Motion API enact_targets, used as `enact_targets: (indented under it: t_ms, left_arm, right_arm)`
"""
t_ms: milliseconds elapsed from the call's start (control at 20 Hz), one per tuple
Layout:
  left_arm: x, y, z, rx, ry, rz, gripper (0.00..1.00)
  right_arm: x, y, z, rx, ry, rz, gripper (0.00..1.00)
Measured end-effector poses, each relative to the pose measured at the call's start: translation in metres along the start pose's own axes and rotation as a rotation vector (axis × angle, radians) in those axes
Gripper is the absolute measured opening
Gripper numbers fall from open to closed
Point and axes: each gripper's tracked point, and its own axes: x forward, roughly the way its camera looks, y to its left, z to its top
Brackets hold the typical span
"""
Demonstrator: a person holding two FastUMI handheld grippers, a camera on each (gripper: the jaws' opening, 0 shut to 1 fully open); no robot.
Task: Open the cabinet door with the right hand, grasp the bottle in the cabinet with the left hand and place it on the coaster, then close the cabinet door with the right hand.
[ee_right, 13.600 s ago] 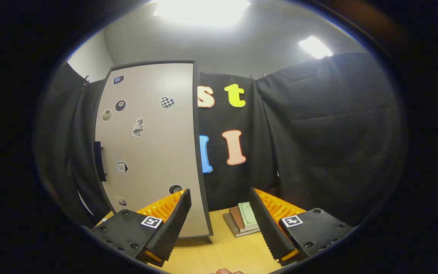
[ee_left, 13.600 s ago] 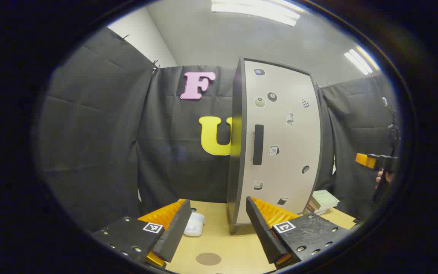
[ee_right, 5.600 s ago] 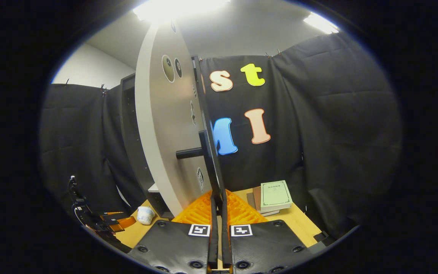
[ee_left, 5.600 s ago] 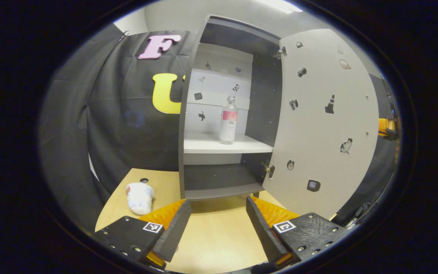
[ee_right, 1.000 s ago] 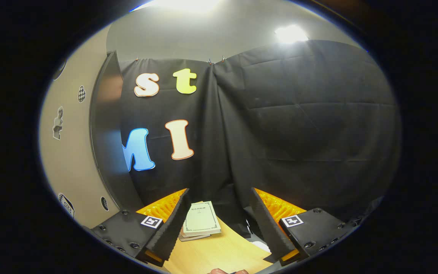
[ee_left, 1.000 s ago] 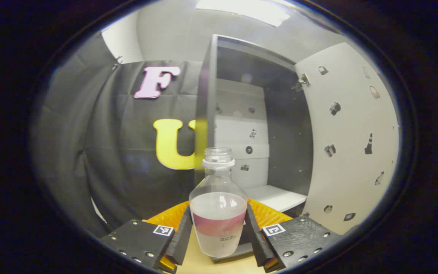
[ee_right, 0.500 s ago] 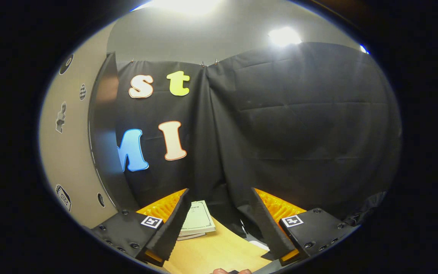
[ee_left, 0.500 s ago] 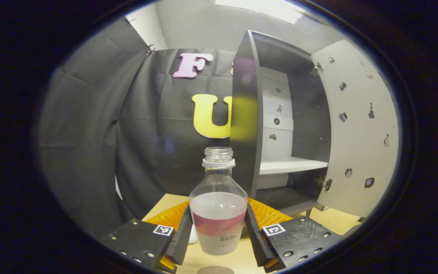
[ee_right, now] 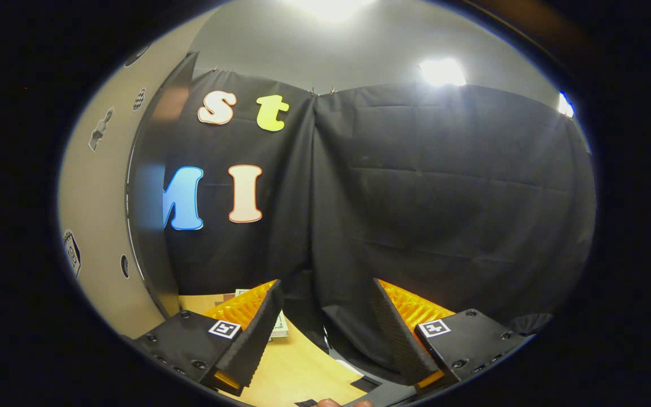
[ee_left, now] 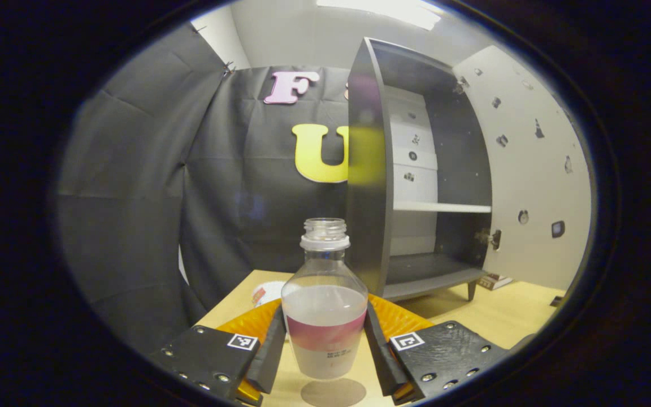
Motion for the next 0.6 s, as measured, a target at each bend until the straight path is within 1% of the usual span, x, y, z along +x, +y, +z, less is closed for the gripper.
enact_targets:
  t_ms: [50, 100, 150, 200, 250, 300, 400, 500, 550, 600]
  left_arm:
    - [-0.001, -0.004, -0.015, 0.027, 0.021, 0.004, 0.7]
    - [-0.003, -0.007, -0.032, 0.045, 0.033, 0.001, 0.7]
    - [-0.003, -0.012, -0.044, 0.047, 0.046, -0.002, 0.7]
    - [-0.005, -0.016, -0.054, 0.036, 0.06, -0.005, 0.7]
    - [-0.008, -0.018, -0.061, 0.028, 0.065, -0.002, 0.7]
    - [-0.009, -0.02, -0.067, 0.028, 0.07, 0.003, 0.7]
    - [-0.005, -0.021, -0.072, 0.037, 0.062, 0.015, 0.7]
    - [-0.005, -0.016, -0.083, 0.039, 0.066, 0.029, 0.7]
    - [-0.006, -0.017, -0.09, 0.037, 0.078, 0.033, 0.7]
    - [-0.007, -0.017, -0.095, 0.04, 0.082, 0.04, 0.7]
  right_arm:
    - [0.0, 0.0, 0.002, 0.001, -0.002, -0.002, 0.96]
    - [0.0, -0.001, 0.001, 0.0, 0.0, -0.006, 0.99]
    - [-0.002, -0.002, 0.002, 0.003, 0.003, -0.005, 0.97]
    - [-0.003, -0.002, 0.001, 0.003, 0.008, -0.007, 0.97]
    - [-0.005, -0.003, 0.002, -0.004, 0.008, -0.01, 0.97]
    - [-0.006, -0.003, 0.003, -0.017, 0.005, -0.013, 0.99]
    - [-0.004, -0.001, 0.003, -0.047, 0.013, -0.01, 0.96]
    - [-0.002, 0.005, 0.005, -0.051, 0.028, 0.0, 0.97]
    - [-0.002, 0.005, 0.008, -0.066, 0.028, -0.005, 0.99]
    - [-0.002, 0.002, 0.01, -0.099, 0.017, -0.025, 0.97]
